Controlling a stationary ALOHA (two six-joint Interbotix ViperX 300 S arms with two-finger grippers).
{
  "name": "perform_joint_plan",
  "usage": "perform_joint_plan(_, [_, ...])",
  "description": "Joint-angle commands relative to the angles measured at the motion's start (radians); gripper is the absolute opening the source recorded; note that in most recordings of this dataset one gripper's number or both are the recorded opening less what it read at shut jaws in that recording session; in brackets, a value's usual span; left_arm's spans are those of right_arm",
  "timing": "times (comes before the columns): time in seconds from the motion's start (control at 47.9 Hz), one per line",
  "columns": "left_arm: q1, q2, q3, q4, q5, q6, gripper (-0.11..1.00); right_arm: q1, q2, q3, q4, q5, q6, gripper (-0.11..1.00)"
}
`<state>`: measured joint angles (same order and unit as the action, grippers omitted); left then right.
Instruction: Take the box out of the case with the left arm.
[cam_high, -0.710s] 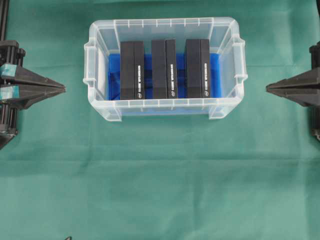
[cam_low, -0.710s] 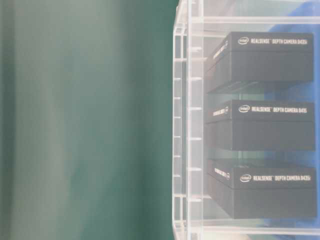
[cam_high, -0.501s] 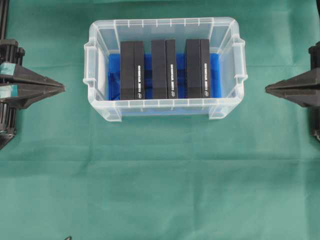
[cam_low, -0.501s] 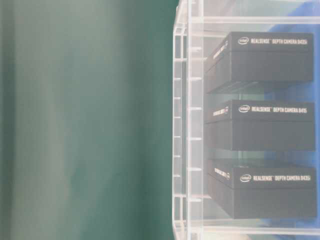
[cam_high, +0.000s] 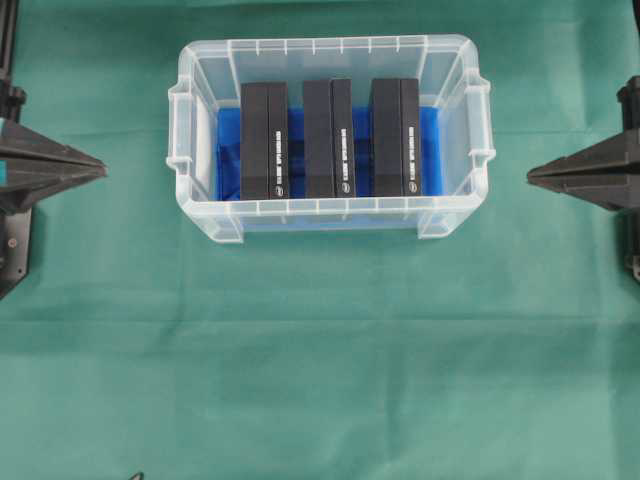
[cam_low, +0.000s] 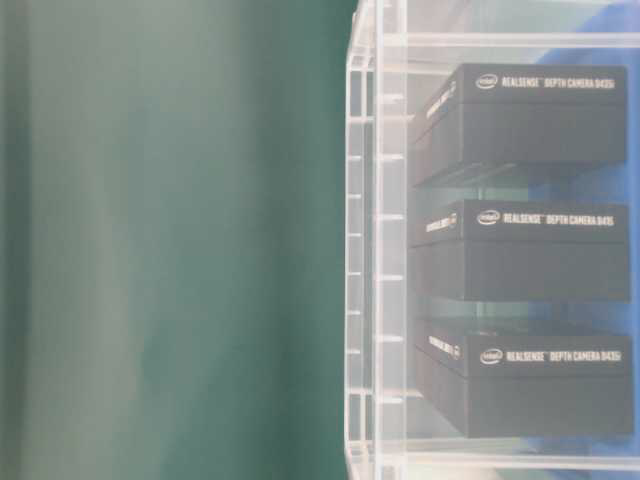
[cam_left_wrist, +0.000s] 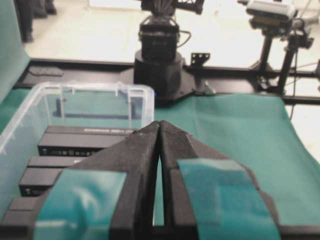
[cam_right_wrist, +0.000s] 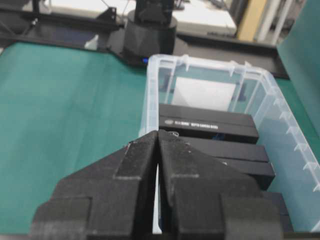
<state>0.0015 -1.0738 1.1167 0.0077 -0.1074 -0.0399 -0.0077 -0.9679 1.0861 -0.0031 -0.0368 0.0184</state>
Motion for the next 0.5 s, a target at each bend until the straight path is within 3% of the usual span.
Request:
perform_joint_plan(0.0, [-0.002,-0.011,-0.041,0.003,0.037,-0.002,0.02,-0.002,-0.006,-0.040,0.003,0.032,0.003,0.07])
perform_joint_plan(0.125, [-0.002,-0.026,-0.103,0.003,0.117,-0.025,0.02,-0.002,-0.009,-0.075,0.003,0.130,0.005,0.07])
perform_joint_plan(0.48, [0.000,0.012,-0.353,0.021,0.385,-0.034,0.02,-0.008,0.034,-0.178,0.002,0.649,0.012,0.07])
